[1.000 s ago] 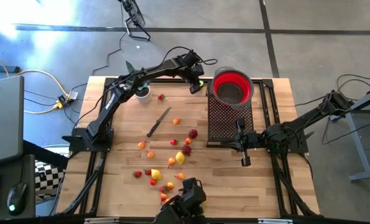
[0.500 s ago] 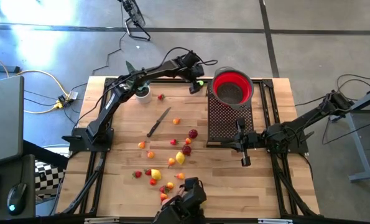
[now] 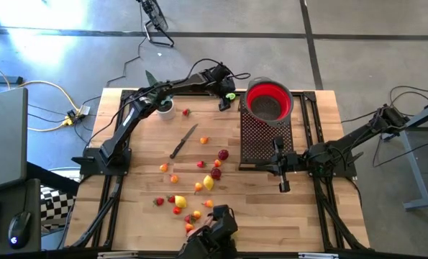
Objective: Pick & Place Fruit
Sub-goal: Put the kiwi into the strainer bowl on the shelf
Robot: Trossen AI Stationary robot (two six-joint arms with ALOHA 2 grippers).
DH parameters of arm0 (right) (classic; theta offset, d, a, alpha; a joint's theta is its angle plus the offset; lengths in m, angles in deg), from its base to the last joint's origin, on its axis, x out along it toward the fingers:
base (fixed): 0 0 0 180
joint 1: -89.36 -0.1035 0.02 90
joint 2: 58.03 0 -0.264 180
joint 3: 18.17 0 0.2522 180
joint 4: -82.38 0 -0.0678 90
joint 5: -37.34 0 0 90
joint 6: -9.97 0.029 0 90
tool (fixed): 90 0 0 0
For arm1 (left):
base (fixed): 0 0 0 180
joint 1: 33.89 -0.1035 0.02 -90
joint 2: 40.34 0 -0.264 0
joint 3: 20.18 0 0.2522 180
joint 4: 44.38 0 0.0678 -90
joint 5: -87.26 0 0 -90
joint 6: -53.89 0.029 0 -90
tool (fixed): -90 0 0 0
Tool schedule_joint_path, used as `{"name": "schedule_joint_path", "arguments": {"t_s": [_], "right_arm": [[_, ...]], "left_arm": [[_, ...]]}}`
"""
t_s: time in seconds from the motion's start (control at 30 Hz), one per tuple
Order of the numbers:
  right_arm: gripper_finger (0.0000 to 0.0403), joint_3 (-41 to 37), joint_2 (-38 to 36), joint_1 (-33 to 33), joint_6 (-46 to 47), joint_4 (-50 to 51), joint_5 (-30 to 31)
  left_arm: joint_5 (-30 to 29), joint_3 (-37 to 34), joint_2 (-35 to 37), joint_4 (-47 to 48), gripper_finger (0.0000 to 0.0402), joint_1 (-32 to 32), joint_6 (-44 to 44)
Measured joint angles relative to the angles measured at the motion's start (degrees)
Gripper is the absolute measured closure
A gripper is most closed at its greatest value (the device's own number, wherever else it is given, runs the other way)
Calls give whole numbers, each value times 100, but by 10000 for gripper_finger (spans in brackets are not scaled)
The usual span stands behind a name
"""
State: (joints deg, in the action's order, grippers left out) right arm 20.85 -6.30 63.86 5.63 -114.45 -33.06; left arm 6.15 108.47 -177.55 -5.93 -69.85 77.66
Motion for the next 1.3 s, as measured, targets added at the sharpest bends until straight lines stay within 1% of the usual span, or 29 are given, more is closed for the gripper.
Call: {"name": "schedule_joint_path", "arguments": {"t_s": [0.03, 0.1, 0.23, 0.83, 1.13, 1.3], "right_arm": [[401, 0, 0, 0, 0, 0, 22], [401, 0, 0, 0, -2, 4, 152], [401, 0, 0, 0, -15, 28, 285], [400, 0, 2, 0, 17, -79, 276], [400, 0, 0, 0, 17, -98, 276], [400, 0, 0, 0, 17, -96, 276]], "left_arm": [[-73, 12, -35, -76, 133, 0, -4], [-39, -3, -52, 14, 133, 0, -114], [-70, 7, -44, -121, 133, 8, -25], [83, 7, -61, -10, 134, -45, -389], [212, 7, -63, -19, 171, -39, -413], [169, 7, -65, -59, 170, -39, -457]]}}
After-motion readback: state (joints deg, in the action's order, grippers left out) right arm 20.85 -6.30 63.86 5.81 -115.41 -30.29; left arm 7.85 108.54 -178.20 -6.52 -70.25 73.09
